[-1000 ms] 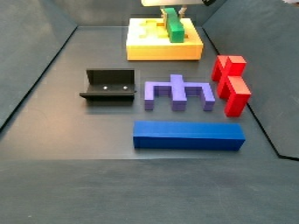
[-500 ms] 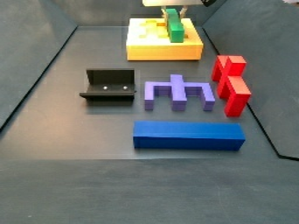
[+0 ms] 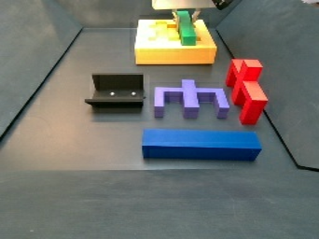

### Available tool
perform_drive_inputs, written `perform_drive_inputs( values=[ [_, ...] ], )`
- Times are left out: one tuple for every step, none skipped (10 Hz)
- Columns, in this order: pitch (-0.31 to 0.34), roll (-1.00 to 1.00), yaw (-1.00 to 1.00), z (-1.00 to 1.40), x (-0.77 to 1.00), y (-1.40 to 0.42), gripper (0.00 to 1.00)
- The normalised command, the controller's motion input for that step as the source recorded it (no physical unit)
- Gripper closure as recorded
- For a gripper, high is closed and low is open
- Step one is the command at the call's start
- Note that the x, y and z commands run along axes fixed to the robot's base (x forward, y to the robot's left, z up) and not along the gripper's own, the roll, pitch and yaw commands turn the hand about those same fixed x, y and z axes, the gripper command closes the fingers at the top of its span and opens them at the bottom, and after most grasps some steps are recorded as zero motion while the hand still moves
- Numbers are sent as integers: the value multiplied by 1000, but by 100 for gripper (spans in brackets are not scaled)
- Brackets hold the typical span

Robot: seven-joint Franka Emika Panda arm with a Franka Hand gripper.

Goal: Pick up the green object. Move up. Move to above the board. Insert the green object.
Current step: Insert the green object.

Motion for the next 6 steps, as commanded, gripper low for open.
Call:
perform_drive_inputs(
  values=[
    [71,199,0,-114,46,117,100],
    [1,207,0,-329,0,0,100],
    [0,126,-29,-380,0,0,100],
    [-14,213,0,-826,140,-63,100],
    [-34,214,0,-866,171,-54,100],
    [0,246,0,-851,114,0,100]
  ],
)
